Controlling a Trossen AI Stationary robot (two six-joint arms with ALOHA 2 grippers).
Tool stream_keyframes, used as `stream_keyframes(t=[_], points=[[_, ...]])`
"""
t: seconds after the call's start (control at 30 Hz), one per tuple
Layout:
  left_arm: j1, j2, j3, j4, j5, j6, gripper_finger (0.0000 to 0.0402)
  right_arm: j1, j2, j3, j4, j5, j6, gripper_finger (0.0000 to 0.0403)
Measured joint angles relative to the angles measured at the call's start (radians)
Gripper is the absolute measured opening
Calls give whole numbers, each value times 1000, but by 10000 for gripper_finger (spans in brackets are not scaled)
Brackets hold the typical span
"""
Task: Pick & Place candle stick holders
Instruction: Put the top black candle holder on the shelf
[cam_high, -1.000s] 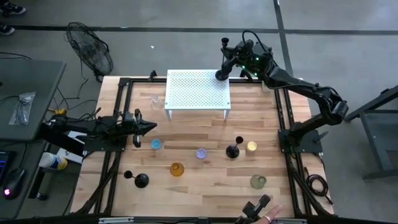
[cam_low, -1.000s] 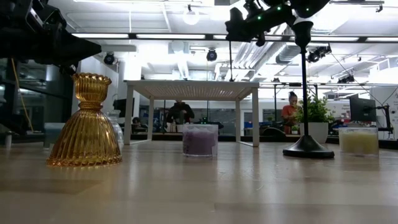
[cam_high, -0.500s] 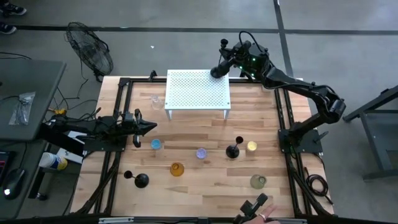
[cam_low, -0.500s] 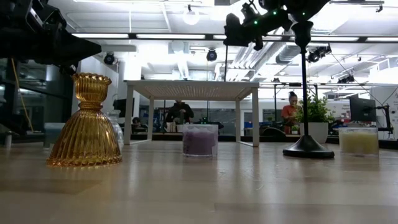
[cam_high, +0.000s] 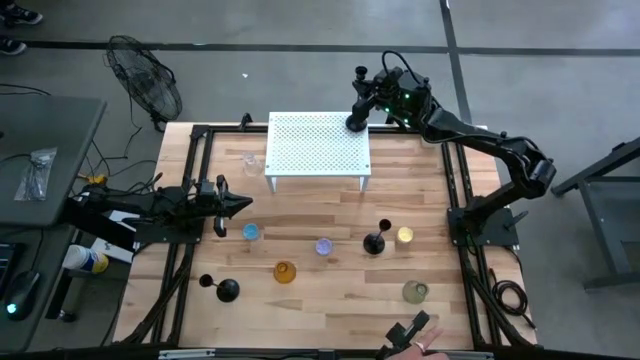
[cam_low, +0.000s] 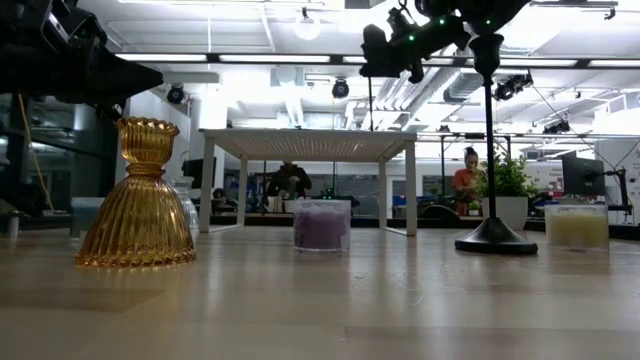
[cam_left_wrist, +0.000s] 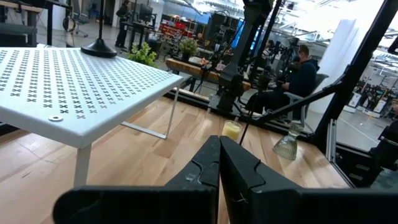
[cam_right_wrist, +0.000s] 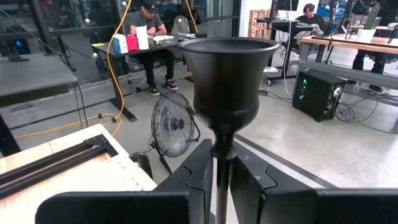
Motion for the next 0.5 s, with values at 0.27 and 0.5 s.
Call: stream_keyframes(t=[0.27,0.5], points=[[0,0,0,0,0,0,1,0,0,0,-11,-3,2,36],[0,0,0,0,0,0,1,0,0,0,-11,-2,1,37]])
